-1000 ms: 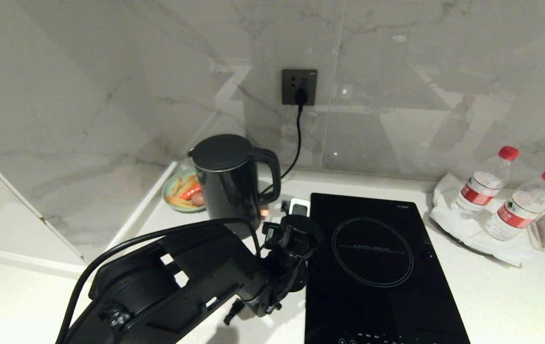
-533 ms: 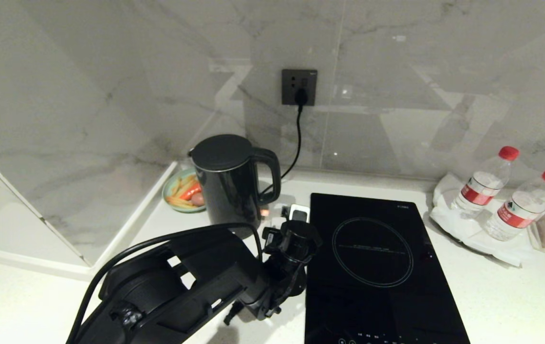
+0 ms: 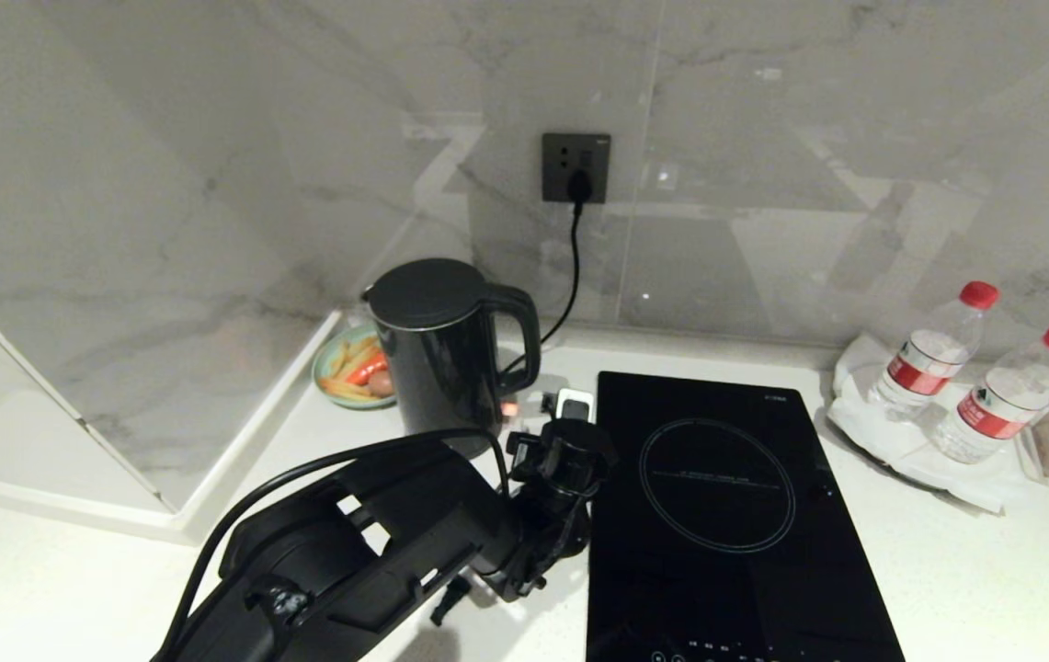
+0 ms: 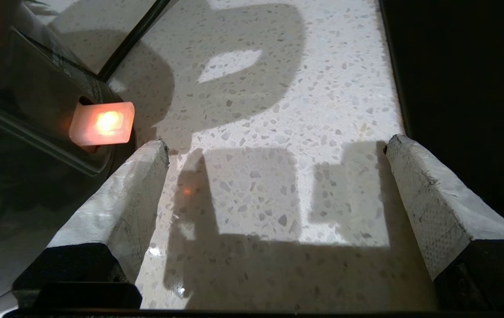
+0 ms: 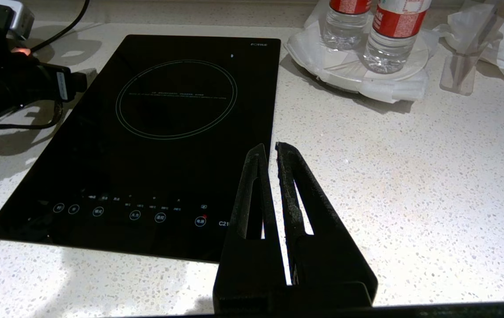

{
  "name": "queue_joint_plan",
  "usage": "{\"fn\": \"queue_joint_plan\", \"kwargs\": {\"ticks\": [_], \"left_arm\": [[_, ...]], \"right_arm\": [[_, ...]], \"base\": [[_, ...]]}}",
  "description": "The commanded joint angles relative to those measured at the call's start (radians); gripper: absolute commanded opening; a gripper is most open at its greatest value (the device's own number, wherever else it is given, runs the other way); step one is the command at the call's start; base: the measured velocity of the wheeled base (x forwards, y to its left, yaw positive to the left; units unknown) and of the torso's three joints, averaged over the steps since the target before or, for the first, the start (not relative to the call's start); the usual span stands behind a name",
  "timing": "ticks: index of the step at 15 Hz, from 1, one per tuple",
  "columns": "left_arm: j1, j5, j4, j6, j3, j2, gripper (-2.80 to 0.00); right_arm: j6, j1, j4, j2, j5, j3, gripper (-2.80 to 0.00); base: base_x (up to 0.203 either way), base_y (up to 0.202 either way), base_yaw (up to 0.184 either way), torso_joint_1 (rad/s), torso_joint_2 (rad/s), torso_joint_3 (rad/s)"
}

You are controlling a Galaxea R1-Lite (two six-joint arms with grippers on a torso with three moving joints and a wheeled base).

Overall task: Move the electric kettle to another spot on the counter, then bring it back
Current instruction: Finish boiling water

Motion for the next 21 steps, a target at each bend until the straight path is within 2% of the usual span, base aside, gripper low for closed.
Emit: {"fn": "queue_joint_plan", "kwargs": {"ticks": [1, 16, 18, 21], "left_arm": [[0.004, 0.004, -0.005, 0.0, -0.024, 0.022, 0.0], [0.01, 0.01, -0.005, 0.004, -0.035, 0.001, 0.0], [0.008, 0.01, -0.006, 0.004, -0.016, -0.001, 0.0], [-0.002, 0.01, -0.019, -0.002, 0.076, -0.028, 0.0]], "right_arm": [[0.0, 0.0, 0.0, 0.002, 0.0, 0.0, -2.8], [0.0, 0.0, 0.0, 0.002, 0.001, 0.0, -2.8], [0.0, 0.0, 0.0, 0.002, 0.0, 0.0, -2.8], [0.0, 0.0, 0.0, 0.002, 0.0, 0.0, -2.8]], "base": [[0.0, 0.0, 0.0, 0.0, 0.0, 0.0], [0.0, 0.0, 0.0, 0.0, 0.0, 0.0], [0.0, 0.0, 0.0, 0.0, 0.0, 0.0], [0.0, 0.0, 0.0, 0.0, 0.0, 0.0]]}}
